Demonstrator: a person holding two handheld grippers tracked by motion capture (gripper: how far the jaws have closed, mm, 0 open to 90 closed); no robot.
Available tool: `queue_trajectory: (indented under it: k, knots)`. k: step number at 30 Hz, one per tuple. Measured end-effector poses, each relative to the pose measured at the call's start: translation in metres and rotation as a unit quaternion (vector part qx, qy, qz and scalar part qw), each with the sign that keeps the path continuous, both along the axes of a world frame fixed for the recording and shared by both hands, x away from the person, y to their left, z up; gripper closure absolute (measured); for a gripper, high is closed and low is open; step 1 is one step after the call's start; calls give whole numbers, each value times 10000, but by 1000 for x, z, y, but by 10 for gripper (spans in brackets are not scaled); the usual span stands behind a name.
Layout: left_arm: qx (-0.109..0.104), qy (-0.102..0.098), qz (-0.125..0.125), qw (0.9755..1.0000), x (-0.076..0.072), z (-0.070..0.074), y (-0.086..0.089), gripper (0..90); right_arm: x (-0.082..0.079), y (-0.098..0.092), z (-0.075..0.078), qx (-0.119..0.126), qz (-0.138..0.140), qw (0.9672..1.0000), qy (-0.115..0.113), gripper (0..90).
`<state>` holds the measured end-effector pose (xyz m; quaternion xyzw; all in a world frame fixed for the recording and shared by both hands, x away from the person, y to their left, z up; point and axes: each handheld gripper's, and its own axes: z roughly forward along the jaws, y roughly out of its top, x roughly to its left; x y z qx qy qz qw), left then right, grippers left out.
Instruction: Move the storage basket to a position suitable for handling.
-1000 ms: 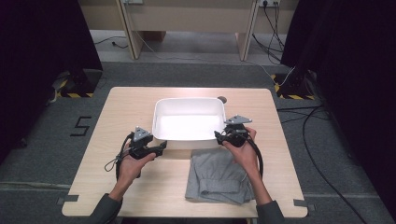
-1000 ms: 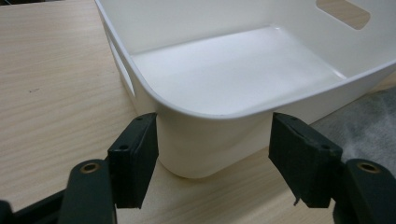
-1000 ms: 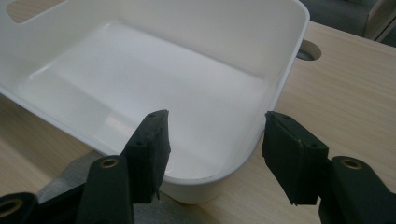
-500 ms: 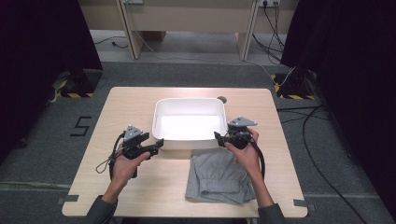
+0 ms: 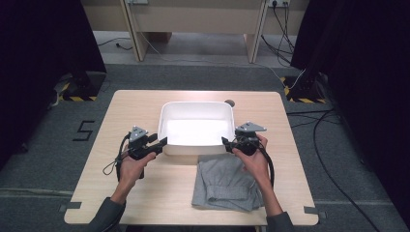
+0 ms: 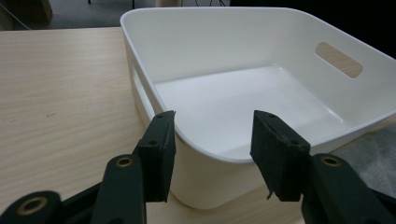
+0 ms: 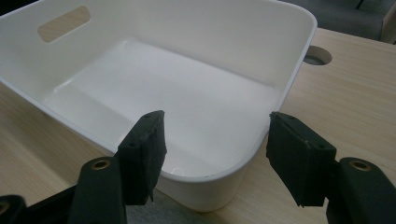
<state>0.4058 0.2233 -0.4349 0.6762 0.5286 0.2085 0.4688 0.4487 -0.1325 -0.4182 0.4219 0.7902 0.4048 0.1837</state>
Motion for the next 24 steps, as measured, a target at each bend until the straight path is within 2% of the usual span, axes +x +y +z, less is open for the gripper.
queue_trajectory:
  k: [3, 5, 7, 8, 10, 12, 14, 17, 24]
  knots:
    - [14, 2, 28, 10000, 4, 0, 0, 517, 0, 0, 0, 24, -20, 10000, 6, 373]
    - [-80, 41, 38, 10000, 5, 0, 0, 503, 0, 0, -1, 75, -20, 10000, 23, 366]
    - [-191, 89, 33, 9998, 3, 2, -1, 439, 0, -2, -1, 136, -10, 9999, 9, 353]
    - [-198, 65, 74, 9998, 1, 3, -1, 376, -1, -3, -1, 132, -41, 9999, -10, 313]
    - [-295, 22, 128, 9995, -5, 5, 0, 297, -3, -8, 1, 104, -82, 9999, -109, 282]
    - [-383, 24, 17, 9993, -15, 7, 1, 263, -8, -15, 2, 79, -147, 9996, -218, 280]
    - [-394, 21, -106, 9992, -27, 8, 2, 248, -14, -22, 4, 88, -140, 9997, -205, 276]
    - [-469, 138, -278, 9984, -41, 7, 1, 231, -21, -32, 8, 118, -178, 9994, -267, 275]
    - [-280, 301, -602, 9973, -67, -4, -8, 204, -35, -48, 1, -59, -146, 9997, -167, 271]
